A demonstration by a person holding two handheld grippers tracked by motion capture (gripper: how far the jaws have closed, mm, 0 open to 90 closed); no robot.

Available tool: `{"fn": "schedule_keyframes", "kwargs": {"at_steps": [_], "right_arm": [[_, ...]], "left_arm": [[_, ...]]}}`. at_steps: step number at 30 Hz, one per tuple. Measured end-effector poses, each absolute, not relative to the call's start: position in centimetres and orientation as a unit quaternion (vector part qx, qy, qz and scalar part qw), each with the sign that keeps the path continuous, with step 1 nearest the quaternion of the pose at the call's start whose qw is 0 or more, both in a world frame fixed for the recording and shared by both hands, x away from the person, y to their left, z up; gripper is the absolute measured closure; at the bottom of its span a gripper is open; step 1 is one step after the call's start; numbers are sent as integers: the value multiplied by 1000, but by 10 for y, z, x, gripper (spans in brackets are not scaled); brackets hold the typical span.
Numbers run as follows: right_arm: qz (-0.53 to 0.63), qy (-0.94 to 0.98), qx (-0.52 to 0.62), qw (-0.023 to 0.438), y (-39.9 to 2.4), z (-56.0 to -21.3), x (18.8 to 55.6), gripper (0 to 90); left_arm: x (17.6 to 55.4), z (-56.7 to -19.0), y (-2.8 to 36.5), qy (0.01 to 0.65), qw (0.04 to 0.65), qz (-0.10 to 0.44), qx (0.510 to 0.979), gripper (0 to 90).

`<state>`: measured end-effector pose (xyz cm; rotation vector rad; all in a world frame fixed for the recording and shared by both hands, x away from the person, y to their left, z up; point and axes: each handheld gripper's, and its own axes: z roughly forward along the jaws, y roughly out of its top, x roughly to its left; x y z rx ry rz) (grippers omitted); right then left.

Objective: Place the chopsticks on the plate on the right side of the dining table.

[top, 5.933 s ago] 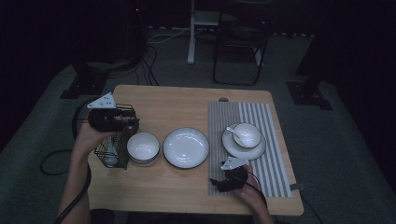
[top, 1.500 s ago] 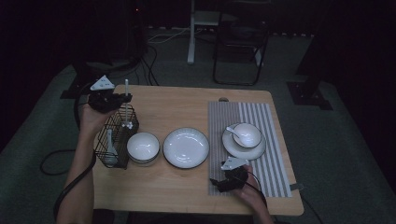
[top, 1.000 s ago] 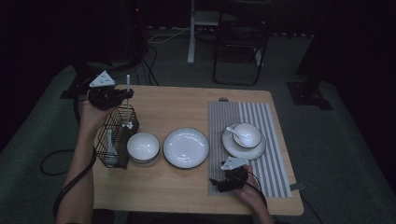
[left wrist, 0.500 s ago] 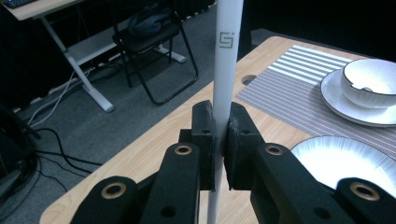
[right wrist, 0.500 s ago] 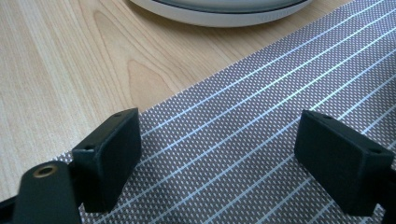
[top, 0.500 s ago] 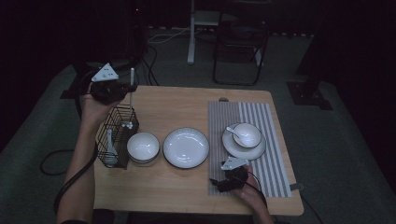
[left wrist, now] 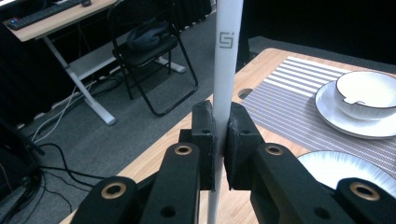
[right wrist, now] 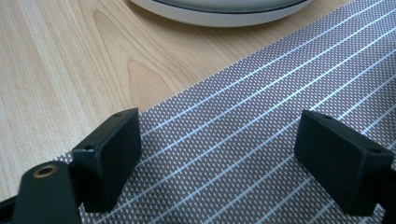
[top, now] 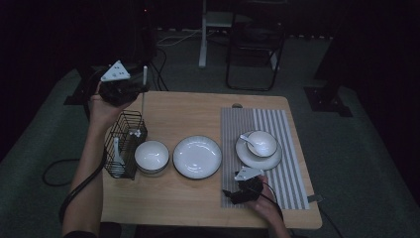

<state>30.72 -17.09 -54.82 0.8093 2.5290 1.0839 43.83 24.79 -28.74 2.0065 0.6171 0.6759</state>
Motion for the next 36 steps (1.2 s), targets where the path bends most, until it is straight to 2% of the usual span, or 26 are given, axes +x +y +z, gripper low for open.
{"fn": "schedule_keyframes", "kwargs": {"at_steps": [12,36], "right_arm": [[374,874,279,138,-171,-548,307,147],[374,874,280,134,-171,-548,308,150]], "left_arm": [[441,-300,229,244,464,253,813,844],[427,-293,199,226,478,234,816,844]]}}
